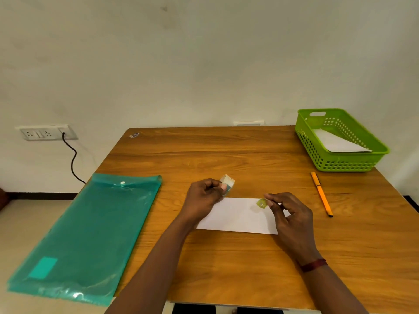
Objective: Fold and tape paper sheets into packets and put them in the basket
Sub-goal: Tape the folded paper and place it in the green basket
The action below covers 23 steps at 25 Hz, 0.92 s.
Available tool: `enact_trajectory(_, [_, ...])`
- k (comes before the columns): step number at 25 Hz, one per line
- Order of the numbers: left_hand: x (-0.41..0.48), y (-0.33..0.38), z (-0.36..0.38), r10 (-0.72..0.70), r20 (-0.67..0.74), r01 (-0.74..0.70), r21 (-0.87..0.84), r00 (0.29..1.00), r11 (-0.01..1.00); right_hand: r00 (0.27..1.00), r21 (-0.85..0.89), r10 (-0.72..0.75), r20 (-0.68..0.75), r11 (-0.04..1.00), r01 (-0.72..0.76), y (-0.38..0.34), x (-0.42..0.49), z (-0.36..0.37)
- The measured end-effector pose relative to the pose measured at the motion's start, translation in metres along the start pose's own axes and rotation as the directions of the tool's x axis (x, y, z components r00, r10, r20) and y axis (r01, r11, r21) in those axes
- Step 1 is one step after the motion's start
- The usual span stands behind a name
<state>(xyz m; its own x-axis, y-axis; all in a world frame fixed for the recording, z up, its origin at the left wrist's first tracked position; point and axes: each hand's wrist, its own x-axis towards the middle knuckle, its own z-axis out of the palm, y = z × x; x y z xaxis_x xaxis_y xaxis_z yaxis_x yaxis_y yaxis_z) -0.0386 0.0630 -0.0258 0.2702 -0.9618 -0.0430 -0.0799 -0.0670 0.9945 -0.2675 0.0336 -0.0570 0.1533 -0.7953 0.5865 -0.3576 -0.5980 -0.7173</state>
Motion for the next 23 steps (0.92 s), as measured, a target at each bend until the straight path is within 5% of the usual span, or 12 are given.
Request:
enact_trajectory(3, [0.025,0.015,-0.033,0.084,-0.205,0.018,0.449,0.975,0.893,0.999,-0.021,0.028,0.022,0.999,-0.027,0.002,0.002,0.0])
enact_trajectory(9, [0.068,0.012,-0.088,0.266,-0.246,0.008,0.748,0.932,0.664,0.995,-0.051,0.084,0.062,0.995,-0.08,0.004,0.005,0.0])
enact_trajectory(16, [0.088,-0.008,-0.104,0.217,-0.095,0.026,0.953,0.971,0.303,0.997,-0.096,-0.011,0.082,0.995,0.019,0.006,0.0,0.005])
enact_trajectory(19, [0.086,-0.005,-0.101,0.206,-0.095,0.04,0.966,0.974,0.256,0.998,-0.114,-0.017,0.058,0.993,0.024,0.007,0.001,0.005])
enact_trajectory(23, [0.073,-0.002,-0.083,0.305,-0.138,0.036,0.948,0.942,0.318,1.0,-0.146,-0.003,-0.002,0.989,0.002,0.007,0.002,0.005])
